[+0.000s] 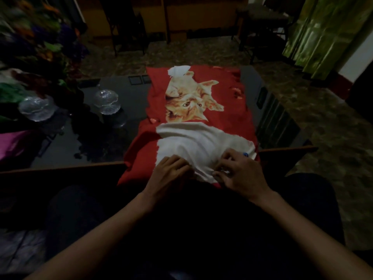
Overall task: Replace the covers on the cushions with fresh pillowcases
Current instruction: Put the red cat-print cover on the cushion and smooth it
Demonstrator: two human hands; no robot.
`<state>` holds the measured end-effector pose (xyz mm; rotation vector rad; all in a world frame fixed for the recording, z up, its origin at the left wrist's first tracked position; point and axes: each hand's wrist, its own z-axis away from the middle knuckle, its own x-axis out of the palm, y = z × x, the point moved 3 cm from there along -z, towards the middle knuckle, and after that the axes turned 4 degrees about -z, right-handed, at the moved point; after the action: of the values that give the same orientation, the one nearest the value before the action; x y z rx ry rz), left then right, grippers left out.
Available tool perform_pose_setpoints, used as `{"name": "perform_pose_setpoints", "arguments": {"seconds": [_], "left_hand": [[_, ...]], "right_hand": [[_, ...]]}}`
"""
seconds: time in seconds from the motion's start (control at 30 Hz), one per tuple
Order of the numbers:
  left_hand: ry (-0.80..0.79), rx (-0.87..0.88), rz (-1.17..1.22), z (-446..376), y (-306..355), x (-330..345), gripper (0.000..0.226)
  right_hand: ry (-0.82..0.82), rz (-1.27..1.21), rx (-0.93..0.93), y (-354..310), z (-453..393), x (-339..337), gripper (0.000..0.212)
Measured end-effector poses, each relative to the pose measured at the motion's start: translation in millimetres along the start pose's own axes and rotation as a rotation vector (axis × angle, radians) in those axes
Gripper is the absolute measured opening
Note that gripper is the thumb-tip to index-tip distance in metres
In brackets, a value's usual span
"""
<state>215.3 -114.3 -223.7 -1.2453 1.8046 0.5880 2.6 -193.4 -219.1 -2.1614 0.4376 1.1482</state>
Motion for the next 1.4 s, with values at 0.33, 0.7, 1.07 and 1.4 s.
{"name": "perform_pose_setpoints", "arguments": {"seconds": [0.33, 0.7, 1.07, 1.4], "left_hand": [[-0.029, 0.044, 0.11, 22, 1, -16, 0.018], [-0.03, -0.275, -0.014, 79, -60, -31, 0.011], [-0.217, -0.403, 0.107, 104, -67, -43, 0.043], [-0.458, -0.67, 0.316, 123, -73, -48, 0.015]], "right_hand": [[-0.187, 0.012, 0.023, -11, -2, -3, 0.014], [-0.044, 0.09, -0.248, -67, -34, 40, 0.026], [-0.162, -0.017, -0.243, -97, -64, 44, 0.024], [-0.215, 0.148, -0.283, -118, -77, 67, 0.009]]}}
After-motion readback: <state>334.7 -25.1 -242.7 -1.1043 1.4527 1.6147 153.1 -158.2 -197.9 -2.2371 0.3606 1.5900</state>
